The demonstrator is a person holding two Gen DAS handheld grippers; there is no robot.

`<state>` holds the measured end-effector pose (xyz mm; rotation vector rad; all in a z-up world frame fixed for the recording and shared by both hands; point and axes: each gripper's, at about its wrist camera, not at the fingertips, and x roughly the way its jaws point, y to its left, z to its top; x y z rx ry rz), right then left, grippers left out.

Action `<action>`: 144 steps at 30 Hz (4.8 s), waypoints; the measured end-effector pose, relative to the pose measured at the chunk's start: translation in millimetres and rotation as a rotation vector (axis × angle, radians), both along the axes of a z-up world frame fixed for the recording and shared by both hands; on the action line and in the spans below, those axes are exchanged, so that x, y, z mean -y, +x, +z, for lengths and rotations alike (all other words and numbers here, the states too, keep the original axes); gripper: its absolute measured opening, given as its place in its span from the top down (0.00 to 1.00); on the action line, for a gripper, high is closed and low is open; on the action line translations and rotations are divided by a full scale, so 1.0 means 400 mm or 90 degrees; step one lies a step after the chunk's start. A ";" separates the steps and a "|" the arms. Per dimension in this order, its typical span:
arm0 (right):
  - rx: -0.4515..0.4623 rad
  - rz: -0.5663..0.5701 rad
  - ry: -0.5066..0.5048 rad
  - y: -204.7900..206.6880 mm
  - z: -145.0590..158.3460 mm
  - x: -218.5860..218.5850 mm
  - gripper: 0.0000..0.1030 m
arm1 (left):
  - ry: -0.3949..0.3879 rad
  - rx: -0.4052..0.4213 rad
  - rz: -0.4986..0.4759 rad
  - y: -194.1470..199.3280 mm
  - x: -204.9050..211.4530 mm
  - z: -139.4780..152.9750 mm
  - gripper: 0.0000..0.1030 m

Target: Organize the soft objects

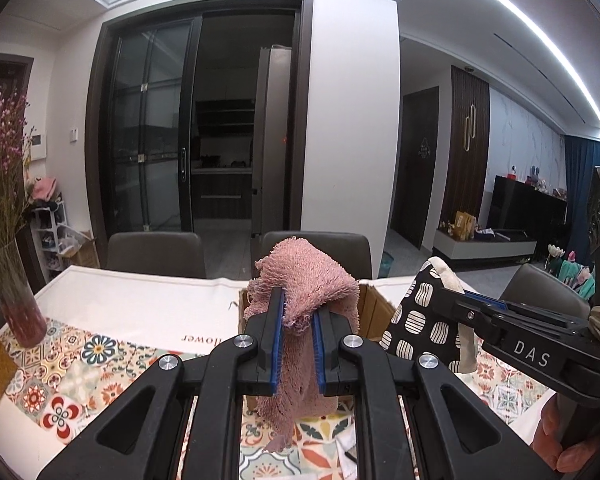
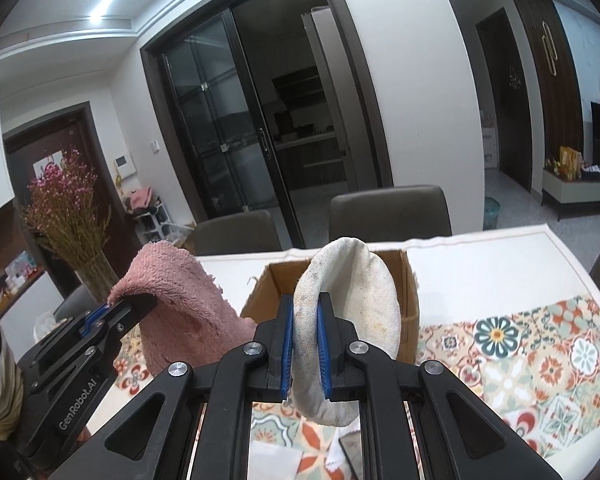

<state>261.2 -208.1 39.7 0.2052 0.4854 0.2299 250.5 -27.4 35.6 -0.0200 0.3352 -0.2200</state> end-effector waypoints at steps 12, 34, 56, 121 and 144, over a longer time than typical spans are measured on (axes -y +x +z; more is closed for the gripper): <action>0.040 -0.004 -0.007 0.042 0.050 0.006 0.88 | -0.004 0.030 -0.016 0.058 0.002 0.051 0.86; 0.065 -0.014 -0.041 0.189 0.069 0.010 0.88 | 0.015 0.044 -0.019 0.213 0.044 0.068 0.86; -0.059 0.010 -0.072 0.388 -0.084 0.005 0.88 | 0.045 -0.091 -0.043 0.410 0.094 -0.092 0.86; -0.129 -0.006 -0.090 0.160 -0.125 0.015 0.60 | 0.107 -0.159 -0.011 0.142 0.053 -0.138 0.59; -0.189 0.016 -0.073 0.011 -0.201 -0.011 0.60 | 0.103 -0.204 0.000 -0.018 0.014 -0.208 0.57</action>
